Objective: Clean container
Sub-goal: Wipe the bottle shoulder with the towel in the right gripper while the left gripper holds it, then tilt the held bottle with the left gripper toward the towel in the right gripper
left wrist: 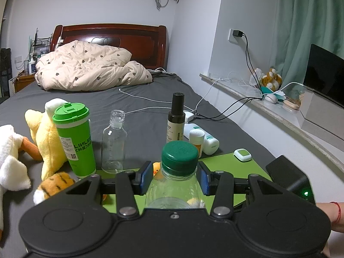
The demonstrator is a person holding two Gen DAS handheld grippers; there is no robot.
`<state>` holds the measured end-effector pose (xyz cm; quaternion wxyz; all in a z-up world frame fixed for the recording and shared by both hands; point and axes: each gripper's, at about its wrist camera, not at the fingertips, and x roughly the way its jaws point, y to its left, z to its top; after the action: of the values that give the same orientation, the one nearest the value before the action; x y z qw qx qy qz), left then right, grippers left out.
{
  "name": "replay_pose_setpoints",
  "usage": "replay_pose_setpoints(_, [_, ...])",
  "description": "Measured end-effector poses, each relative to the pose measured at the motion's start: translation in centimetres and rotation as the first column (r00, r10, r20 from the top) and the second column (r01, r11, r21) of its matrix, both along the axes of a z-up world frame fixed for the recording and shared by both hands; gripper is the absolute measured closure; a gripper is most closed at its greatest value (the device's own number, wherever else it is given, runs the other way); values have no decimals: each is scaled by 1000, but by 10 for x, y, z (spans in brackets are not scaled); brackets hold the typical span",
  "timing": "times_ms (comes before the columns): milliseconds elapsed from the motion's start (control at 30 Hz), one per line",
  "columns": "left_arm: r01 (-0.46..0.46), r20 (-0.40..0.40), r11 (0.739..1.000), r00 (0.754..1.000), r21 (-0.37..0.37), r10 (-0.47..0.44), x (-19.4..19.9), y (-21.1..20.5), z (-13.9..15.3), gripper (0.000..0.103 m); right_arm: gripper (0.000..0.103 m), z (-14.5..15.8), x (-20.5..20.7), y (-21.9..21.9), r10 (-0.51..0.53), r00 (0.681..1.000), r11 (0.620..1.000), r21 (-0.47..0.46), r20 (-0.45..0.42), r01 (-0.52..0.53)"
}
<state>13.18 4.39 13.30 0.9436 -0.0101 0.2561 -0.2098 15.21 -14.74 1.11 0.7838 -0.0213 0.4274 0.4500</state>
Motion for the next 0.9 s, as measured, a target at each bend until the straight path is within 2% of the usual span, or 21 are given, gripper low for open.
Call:
replay_pose_setpoints(300, [2, 1, 1000, 1000, -4, -2, 0, 6, -4, 59, 61, -15, 11, -7, -7, 999, 1000, -15, -51, 6])
replay_pose_setpoints(467, [-61, 21, 998, 998, 3, 61, -9, -3, -8, 58, 61, -13, 12, -17, -33, 997, 999, 6, -63, 33])
replay_pose_setpoints(600, [-112, 37, 994, 993, 7, 112, -16, -10, -11, 44, 61, -12, 14, -32, -73, 994, 997, 35, -81, 76])
replay_pose_setpoints(800, [-188, 61, 982, 981, 13, 187, -26, -21, -15, 30, 61, -6, 17, -48, -112, 990, 991, 64, -88, 117])
replay_pose_setpoints(900, [-239, 85, 971, 968, 15, 237, -26, -16, -25, 29, 61, -3, 18, -56, -130, 987, 987, 78, -91, 137])
